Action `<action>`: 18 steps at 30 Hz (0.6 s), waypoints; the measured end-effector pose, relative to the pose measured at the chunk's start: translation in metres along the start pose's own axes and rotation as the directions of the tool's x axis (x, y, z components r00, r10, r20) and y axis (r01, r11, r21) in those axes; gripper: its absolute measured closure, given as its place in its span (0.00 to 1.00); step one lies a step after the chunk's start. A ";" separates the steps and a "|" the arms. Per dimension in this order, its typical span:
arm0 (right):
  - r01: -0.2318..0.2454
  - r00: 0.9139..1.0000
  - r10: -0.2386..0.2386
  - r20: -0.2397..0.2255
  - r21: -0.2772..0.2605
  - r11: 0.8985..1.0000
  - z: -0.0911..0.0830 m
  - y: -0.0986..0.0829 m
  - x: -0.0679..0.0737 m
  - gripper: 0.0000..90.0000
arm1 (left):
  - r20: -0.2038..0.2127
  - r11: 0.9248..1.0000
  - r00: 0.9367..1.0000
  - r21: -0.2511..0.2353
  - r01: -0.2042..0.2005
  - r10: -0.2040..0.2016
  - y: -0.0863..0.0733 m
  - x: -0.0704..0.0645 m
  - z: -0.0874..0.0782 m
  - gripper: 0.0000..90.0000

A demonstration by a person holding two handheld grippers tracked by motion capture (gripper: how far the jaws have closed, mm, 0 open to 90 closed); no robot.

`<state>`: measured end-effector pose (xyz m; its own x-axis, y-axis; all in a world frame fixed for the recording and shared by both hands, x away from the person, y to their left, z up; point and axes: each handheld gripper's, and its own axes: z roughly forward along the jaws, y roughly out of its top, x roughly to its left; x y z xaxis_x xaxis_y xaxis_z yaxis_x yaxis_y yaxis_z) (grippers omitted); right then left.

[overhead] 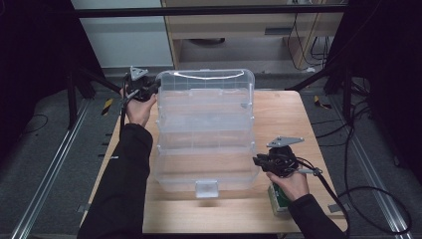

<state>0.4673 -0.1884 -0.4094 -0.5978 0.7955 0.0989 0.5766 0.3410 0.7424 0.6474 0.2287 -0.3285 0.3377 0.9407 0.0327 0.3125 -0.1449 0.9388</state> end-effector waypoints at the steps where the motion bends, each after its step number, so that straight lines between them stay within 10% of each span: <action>1: 0.001 1.000 -0.002 -0.001 -0.002 1.000 0.000 0.000 0.000 0.84 | 0.000 1.000 1.000 0.000 0.001 -0.001 0.000 0.000 0.001 0.92; 18: 0.010 1.000 -0.010 0.005 -0.004 1.000 0.001 0.000 0.000 0.83 | -0.002 1.000 1.000 0.027 0.012 -0.012 -0.003 0.004 0.018 0.92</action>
<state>0.4684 -0.1878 -0.4102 -0.6004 0.7949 0.0881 0.5686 0.3468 0.7460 0.6638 0.2274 -0.3374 0.3321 0.9430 0.0221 0.3405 -0.1417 0.9295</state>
